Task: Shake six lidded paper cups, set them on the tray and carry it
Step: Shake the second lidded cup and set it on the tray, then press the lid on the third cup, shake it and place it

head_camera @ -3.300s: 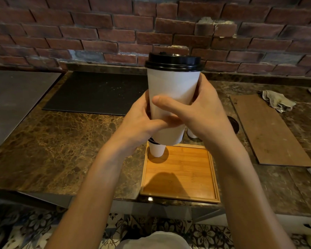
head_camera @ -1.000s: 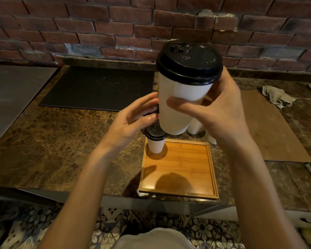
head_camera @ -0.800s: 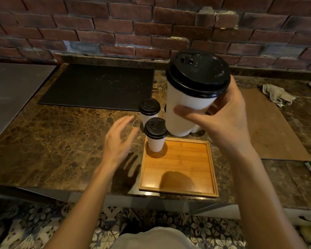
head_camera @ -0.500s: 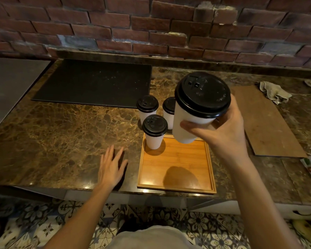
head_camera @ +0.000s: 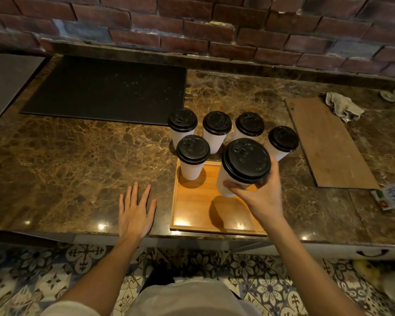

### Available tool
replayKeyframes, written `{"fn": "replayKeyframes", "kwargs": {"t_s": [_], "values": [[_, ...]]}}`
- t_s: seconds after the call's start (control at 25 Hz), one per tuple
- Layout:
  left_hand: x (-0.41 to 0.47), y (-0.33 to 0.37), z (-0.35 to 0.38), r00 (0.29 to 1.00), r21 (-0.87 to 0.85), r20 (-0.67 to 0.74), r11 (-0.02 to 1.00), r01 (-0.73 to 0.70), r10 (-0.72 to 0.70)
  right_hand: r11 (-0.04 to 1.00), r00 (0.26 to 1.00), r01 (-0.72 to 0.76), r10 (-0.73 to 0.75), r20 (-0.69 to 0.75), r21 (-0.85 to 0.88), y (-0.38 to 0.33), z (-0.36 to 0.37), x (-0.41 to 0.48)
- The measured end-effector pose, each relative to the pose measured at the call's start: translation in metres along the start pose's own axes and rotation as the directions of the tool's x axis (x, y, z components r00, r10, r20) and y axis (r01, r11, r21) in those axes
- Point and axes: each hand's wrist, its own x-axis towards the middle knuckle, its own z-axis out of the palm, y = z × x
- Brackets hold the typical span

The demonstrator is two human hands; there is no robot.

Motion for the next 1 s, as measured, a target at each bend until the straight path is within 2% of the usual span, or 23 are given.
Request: {"fn": "replayKeyframes", "kwargs": {"t_s": [0.32, 0.76, 1.0], "values": [[0.0, 0.003, -0.002, 0.999, -0.073, -0.05, 0.997, 0.006, -0.01, 0.988, 0.987, -0.151, 0.148, -0.068, -0.038, 0.062, 0.011, -0.026], [0.003, -0.002, 0.007, 0.996, -0.085, -0.084, 0.996, -0.009, 0.001, 0.977, 0.986, -0.158, 0.149, -0.068, -0.143, 0.092, 0.015, -0.048], [0.004, -0.004, 0.01, 0.996, -0.087, -0.089, 0.996, -0.008, 0.0, 0.971, 0.98, -0.193, 0.197, 0.018, -0.138, 0.091, 0.038, -0.047]]}}
